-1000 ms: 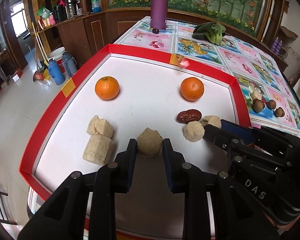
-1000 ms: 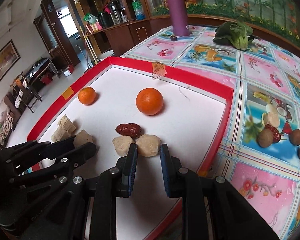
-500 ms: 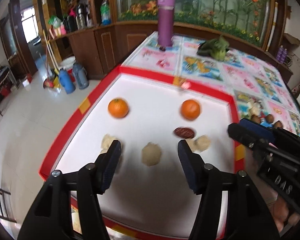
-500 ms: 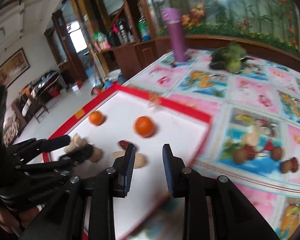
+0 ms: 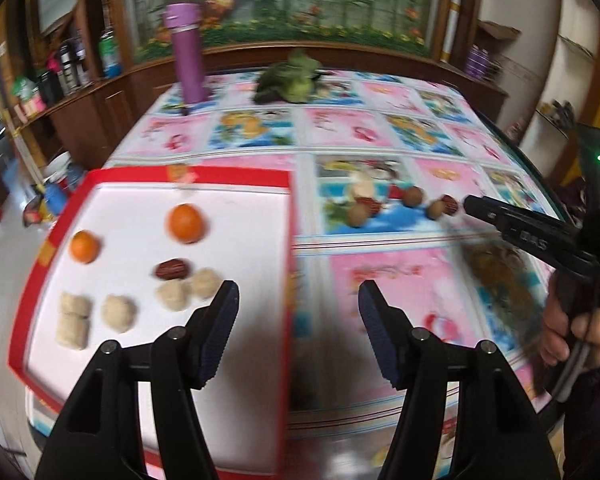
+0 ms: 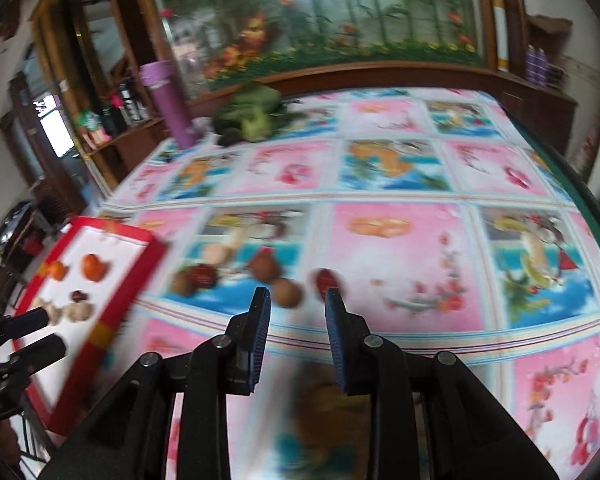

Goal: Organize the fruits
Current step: 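Grasp a red date with the right tool while the left tool grasps a brown round fruit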

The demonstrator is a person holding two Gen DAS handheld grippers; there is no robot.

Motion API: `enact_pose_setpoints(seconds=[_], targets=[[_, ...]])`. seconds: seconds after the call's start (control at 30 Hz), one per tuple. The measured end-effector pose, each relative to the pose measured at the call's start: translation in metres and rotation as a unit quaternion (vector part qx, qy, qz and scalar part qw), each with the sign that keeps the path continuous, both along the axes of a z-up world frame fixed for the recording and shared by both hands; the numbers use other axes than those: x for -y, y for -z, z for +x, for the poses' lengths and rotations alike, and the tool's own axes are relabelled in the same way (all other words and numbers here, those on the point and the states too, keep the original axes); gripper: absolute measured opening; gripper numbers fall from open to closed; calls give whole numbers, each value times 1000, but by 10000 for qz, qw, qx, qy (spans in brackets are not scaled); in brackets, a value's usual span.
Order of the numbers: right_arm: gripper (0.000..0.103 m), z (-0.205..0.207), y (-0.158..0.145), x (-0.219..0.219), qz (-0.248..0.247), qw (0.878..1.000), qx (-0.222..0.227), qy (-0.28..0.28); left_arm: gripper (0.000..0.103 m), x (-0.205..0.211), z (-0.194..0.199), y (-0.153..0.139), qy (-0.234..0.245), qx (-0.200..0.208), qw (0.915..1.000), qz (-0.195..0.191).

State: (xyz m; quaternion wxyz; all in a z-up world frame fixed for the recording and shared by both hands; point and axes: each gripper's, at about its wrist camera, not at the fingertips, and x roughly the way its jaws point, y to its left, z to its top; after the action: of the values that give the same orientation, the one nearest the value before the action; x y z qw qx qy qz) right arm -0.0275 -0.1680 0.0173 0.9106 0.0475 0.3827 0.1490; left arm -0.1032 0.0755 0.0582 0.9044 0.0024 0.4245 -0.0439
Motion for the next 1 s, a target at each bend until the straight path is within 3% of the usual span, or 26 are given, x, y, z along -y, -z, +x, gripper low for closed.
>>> enact_pose_setpoints(seconds=[0.43,0.53,0.6,0.7,1.0], targets=[[27,29,20,-5,-295,9990,-331,8,63,49,22,5,356,-197,9991,119],[25,32,23,-6,-375,9986,-378,17,63,55,25,10,397,-268,9988,136],[18,33,24,-6,-413,9984,-374,24,63,59,28,12,421,-328,9985,124],[18,34,23,-1,-388,9984,-393,100,63,68,34,14,474,-356,9982,103],[18,43,22,45,-27,9940,-703,841,63,108,79,25,493,-611,9966,-236]])
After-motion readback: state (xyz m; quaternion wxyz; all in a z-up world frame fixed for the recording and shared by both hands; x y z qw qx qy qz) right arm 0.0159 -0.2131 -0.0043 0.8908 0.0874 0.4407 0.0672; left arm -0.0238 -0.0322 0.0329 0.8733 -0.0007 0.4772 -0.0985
